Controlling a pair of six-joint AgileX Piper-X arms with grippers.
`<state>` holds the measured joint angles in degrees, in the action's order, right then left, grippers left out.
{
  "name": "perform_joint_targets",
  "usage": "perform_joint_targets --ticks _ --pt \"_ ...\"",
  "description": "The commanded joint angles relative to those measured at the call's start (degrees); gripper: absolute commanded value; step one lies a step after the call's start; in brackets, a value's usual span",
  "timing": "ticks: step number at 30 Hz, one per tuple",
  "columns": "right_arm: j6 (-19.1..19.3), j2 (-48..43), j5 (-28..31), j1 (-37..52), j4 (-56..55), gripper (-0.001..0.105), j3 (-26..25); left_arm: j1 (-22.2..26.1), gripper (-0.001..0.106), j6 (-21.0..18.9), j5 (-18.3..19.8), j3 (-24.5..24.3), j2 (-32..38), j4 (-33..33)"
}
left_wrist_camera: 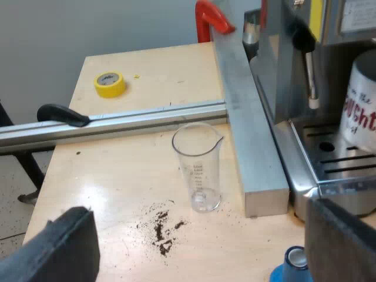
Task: Place mug into machine
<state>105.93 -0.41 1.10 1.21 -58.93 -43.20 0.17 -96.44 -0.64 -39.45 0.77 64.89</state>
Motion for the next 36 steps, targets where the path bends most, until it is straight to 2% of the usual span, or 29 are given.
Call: perform_joint_targets --ticks 1,3,4,6,15,36 --pt "0.33 -2.25 -0.39 0.14 1.2 0.086 2.31 0.03 0.073 0.34 -1.06 2.27 7.91 -3.67" --pt "0.02 -2.25 -0.42 0.14 1.5 0.086 3.0 0.03 0.073 0.34 -1.06 4.1 7.91 -5.65" --pt "-0.83 -2.25 -0.57 0.14 1.81 0.086 5.32 0.03 0.073 0.34 -0.87 5.23 7.91 -6.99" --pt "-0.81 -2.25 -1.1 0.14 1.64 0.086 6.85 0.03 0.073 0.34 -0.88 6.37 7.91 -7.83" --pt "-0.81 -2.19 -1.47 0.14 1.23 0.086 12.85 0.03 0.073 0.34 -0.88 9.43 7.91 -5.5" --pt "-0.81 -2.19 -1.1 0.14 0.59 0.086 13.33 0.03 0.073 0.34 0.0 9.87 7.91 -6.35"
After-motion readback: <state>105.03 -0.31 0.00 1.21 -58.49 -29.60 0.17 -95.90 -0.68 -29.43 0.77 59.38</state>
